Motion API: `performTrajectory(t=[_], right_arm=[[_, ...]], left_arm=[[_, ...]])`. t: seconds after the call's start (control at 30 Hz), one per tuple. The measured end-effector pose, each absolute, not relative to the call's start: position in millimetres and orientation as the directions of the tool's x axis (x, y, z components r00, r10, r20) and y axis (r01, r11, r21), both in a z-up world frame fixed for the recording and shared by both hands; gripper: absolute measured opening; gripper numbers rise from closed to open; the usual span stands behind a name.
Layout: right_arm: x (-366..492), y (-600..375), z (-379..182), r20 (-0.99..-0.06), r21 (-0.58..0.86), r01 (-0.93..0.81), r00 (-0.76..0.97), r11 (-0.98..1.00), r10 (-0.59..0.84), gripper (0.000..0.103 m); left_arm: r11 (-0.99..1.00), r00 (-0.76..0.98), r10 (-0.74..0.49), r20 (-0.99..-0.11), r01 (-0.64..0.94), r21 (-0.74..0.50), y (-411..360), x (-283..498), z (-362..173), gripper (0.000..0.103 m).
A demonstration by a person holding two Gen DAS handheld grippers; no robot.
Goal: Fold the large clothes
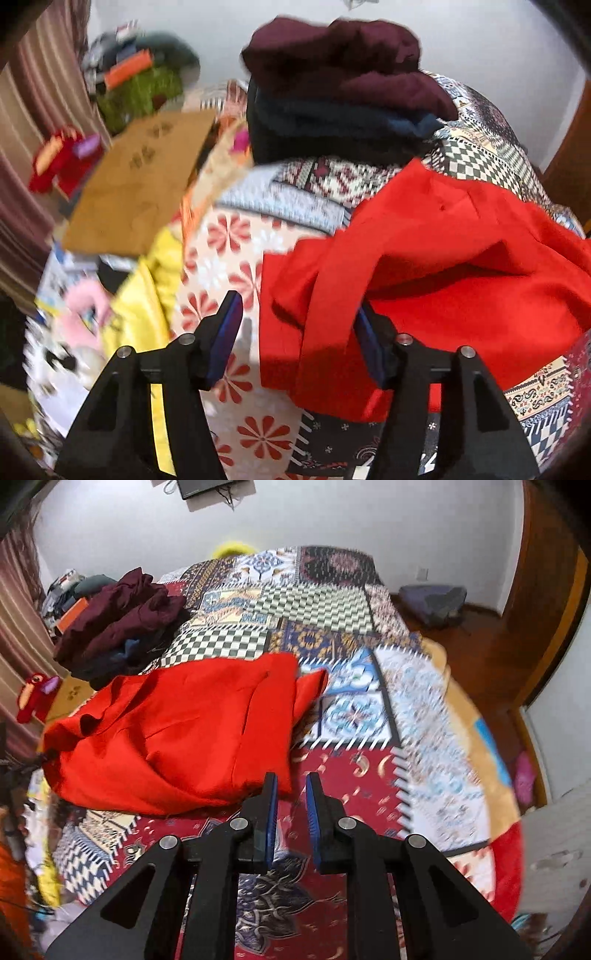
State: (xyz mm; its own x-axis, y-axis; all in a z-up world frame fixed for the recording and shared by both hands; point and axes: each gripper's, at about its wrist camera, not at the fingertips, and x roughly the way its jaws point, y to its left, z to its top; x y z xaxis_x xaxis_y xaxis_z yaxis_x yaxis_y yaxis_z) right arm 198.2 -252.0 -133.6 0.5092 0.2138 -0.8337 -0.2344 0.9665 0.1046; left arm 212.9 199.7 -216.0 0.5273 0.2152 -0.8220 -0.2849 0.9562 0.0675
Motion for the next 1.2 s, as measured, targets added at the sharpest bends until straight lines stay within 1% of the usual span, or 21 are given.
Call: performTrajectory(t=[0.03, 0.07, 0.1, 0.13, 0.17, 0.2, 0.23, 0.3, 0.4, 0.5, 0.63, 0.67, 0.7, 0.8, 0.9, 0.93, 1.03, 1.2], right_arm=[[199, -248, -130, -0.830, 0.081, -0.250, 0.520, 0.965, 0.204, 0.014], [201, -240, -126, -0.822, 0.056, -0.276, 0.532, 0.959, 0.202, 0.014], [202, -235, -123, -0.816, 0.046, -0.297, 0.539, 0.954, 0.207, 0.016], [204, -229, -121, -0.812, 0.039, -0.314, 0.543, 0.949, 0.213, 0.017], [206, -222, -119, -0.806, 0.037, -0.333, 0.547, 0.942, 0.225, 0.020], [209, -215, -118, -0.802, 0.039, -0.346, 0.549, 0.938, 0.236, 0.027], [212, -210, -117, -0.797, 0.044, -0.354, 0.551, 0.934, 0.246, 0.032], [218, -199, -117, -0.781, 0.063, -0.362, 0.563, 0.930, 0.272, 0.054], [225, -185, -123, -0.765, 0.073, -0.362, 0.577, 0.929, 0.285, 0.062], [238, -172, -141, -0.809, 0.084, -0.374, 0.515, 0.924, 0.283, 0.062], [246, -170, -171, -0.864, 0.079, -0.367, 0.439, 0.927, 0.247, 0.063], [244, -171, -176, -0.863, 0.055, -0.372, 0.450, 0.927, 0.232, 0.063], [242, -171, -176, -0.858, 0.040, -0.378, 0.461, 0.925, 0.226, 0.063], [237, -169, -173, -0.849, -0.002, -0.399, 0.485, 0.917, 0.209, 0.063], [236, -168, -171, -0.852, -0.016, -0.402, 0.485, 0.916, 0.198, 0.063], [237, -168, -171, -0.852, -0.017, -0.399, 0.485, 0.917, 0.196, 0.063], [240, -168, -169, -0.849, -0.026, -0.383, 0.496, 0.923, 0.182, 0.063], [236, -163, -150, -0.814, -0.097, -0.373, 0.564, 0.923, 0.143, 0.063]], left_arm=[[0.959, 0.536, 0.228, -0.813, -0.269, 0.092, 196, 216, -213, 0.063], [0.961, 0.548, 0.238, -0.802, -0.254, 0.112, 190, 220, -208, 0.068], [0.963, 0.558, 0.241, -0.794, -0.240, 0.123, 185, 225, -204, 0.075], [0.964, 0.563, 0.240, -0.791, -0.231, 0.129, 180, 229, -202, 0.079], [0.966, 0.563, 0.240, -0.791, -0.222, 0.135, 175, 235, -201, 0.089], [0.966, 0.559, 0.242, -0.793, -0.212, 0.145, 169, 242, -201, 0.095], [0.967, 0.554, 0.244, -0.796, -0.200, 0.157, 165, 249, -205, 0.096], [0.969, 0.537, 0.244, -0.808, -0.175, 0.176, 154, 262, -212, 0.096], [0.975, 0.506, 0.216, -0.835, -0.150, 0.161, 146, 280, -227, 0.096], [0.974, 0.479, 0.209, -0.853, -0.175, 0.141, 151, 298, -240, 0.096], [0.941, 0.449, 0.272, -0.851, -0.309, 0.137, 186, 320, -245, 0.096], [0.916, 0.430, 0.314, -0.847, -0.371, 0.152, 202, 324, -246, 0.096], [0.904, 0.420, 0.326, -0.847, -0.401, 0.150, 211, 327, -248, 0.096], [0.885, 0.401, 0.295, -0.867, -0.456, 0.091, 237, 328, -255, 0.096], [0.850, 0.382, 0.346, -0.857, -0.514, 0.114, 252, 323, -253, 0.096], [0.841, 0.391, 0.347, -0.853, -0.532, 0.098, 257, 319, -249, 0.096], [0.832, 0.416, 0.332, -0.847, -0.552, 0.055, 266, 306, -239, 0.096], [0.857, 0.470, 0.336, -0.816, -0.512, 0.058, 261, 275, -214, 0.096]])
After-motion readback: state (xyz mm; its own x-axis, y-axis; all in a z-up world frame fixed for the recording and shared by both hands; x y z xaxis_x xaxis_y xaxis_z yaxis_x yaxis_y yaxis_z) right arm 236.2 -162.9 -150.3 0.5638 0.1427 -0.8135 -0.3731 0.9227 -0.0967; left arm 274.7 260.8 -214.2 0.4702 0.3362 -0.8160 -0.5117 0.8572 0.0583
